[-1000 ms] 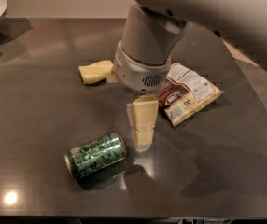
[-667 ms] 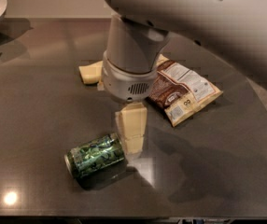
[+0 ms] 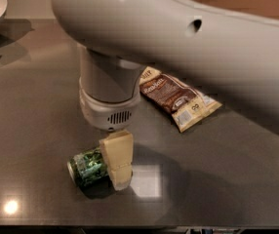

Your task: Place green can upright

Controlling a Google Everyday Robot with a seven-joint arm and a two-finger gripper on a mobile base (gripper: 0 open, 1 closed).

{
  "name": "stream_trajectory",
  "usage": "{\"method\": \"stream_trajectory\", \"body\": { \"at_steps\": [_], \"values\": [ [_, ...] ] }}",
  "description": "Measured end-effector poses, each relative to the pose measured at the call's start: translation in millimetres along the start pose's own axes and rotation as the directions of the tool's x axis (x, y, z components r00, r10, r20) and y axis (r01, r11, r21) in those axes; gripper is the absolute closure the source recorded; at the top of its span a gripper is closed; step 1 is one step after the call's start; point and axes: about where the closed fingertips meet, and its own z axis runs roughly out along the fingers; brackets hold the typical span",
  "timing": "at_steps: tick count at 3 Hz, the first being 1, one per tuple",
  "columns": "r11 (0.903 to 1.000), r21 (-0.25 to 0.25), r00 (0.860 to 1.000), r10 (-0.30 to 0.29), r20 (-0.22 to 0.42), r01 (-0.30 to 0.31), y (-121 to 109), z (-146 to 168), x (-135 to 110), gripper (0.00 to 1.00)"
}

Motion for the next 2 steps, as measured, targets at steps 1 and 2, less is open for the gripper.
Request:
{"method": "stream_trajectory", "body": {
  "at_steps": [1,2],
  "values": [
    [0.9999,-0.003,1.000,-0.016,-0.019,0.016,3.4,12.3,-14.1,0.00],
    [0.9999,-0.011,1.000,-0.012,-0.028,0.012,2.6,26.3,-22.2,0.00]
  ]
}}
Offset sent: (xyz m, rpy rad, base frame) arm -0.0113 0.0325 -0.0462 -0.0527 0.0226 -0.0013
